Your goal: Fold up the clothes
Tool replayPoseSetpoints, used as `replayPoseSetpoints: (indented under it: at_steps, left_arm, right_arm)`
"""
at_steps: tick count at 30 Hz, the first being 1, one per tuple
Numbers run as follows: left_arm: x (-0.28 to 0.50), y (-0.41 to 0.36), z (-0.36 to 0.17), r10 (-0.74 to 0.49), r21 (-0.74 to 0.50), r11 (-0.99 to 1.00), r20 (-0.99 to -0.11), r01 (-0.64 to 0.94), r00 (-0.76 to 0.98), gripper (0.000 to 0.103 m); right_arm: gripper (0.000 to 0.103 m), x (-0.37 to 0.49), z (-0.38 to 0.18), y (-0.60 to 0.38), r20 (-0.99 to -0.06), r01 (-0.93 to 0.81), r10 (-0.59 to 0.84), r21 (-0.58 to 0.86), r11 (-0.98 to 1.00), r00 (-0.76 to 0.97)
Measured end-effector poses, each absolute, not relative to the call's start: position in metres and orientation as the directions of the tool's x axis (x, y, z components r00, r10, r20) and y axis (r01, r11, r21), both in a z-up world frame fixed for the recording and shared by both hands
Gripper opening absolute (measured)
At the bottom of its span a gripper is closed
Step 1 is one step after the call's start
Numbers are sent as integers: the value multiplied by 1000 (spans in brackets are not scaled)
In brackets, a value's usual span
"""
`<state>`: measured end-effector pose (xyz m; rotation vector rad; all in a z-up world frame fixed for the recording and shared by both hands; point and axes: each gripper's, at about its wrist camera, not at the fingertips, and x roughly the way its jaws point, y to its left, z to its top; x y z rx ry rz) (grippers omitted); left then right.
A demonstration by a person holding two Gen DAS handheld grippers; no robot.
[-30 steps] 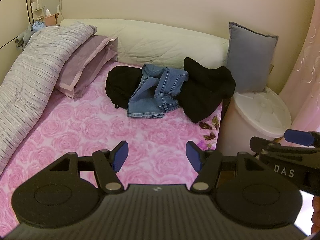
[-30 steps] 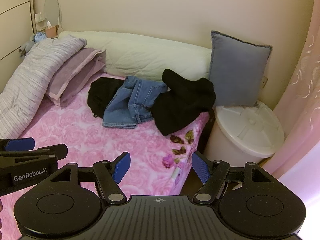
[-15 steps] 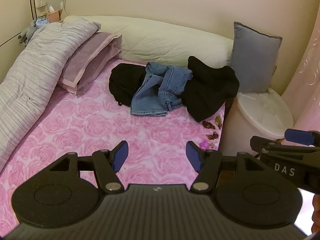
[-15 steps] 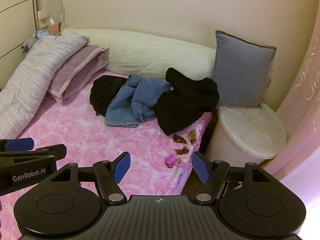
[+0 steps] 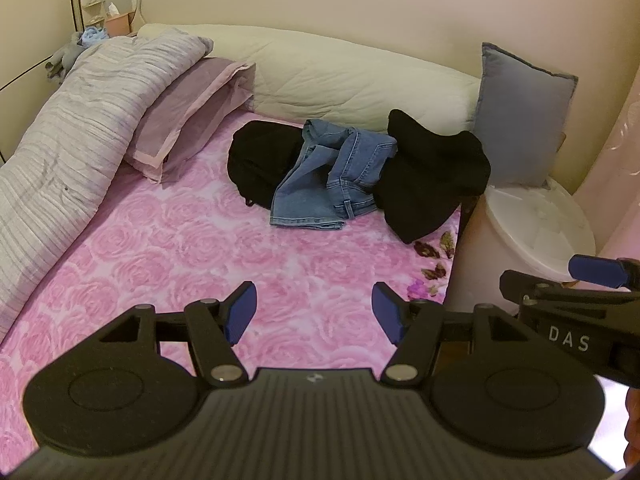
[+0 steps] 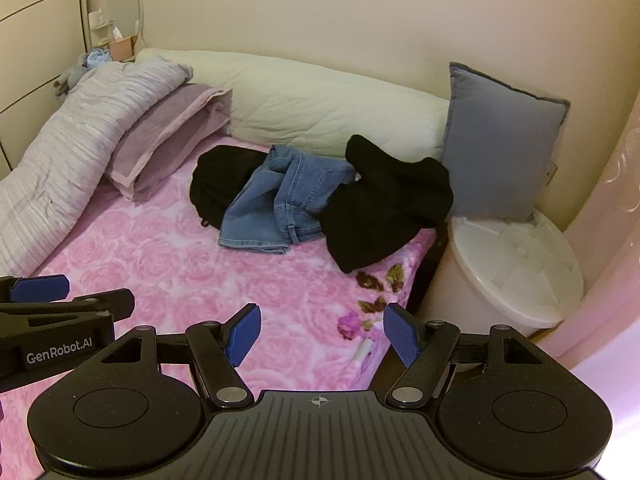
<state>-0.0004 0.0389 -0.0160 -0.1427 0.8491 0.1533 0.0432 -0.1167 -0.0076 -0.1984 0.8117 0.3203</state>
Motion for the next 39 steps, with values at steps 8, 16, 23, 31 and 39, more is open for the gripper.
replayPoseSetpoints:
  at_steps: [8, 16, 23, 31, 39]
  left_arm:
    - [17, 43, -26, 69, -76, 976, -779, -203, 623, 60]
    - [56, 42, -42, 80, -69, 972, -800, -224, 595, 60]
    - [104, 44, -67, 97, -67, 960, -832, -272, 546, 52]
    - [175, 38, -90, 108, -49, 957, -855, -286, 507, 52]
    - [247, 43, -106, 93, -69, 950, -869, -304, 486, 52]
  right_arm:
    - [71, 62, -20, -121, -768, -357, 224, -6, 934, 600]
    - [71, 99, -32, -141, -759, -350, 278, 71, 934, 589]
    - [66, 160, -56, -144, -785, -381, 322, 119, 917, 529]
    - [61, 229, -80, -143, -809, -412, 320, 108, 905, 493]
    - [61, 295, -96, -133, -838, -430, 275, 54, 901, 471]
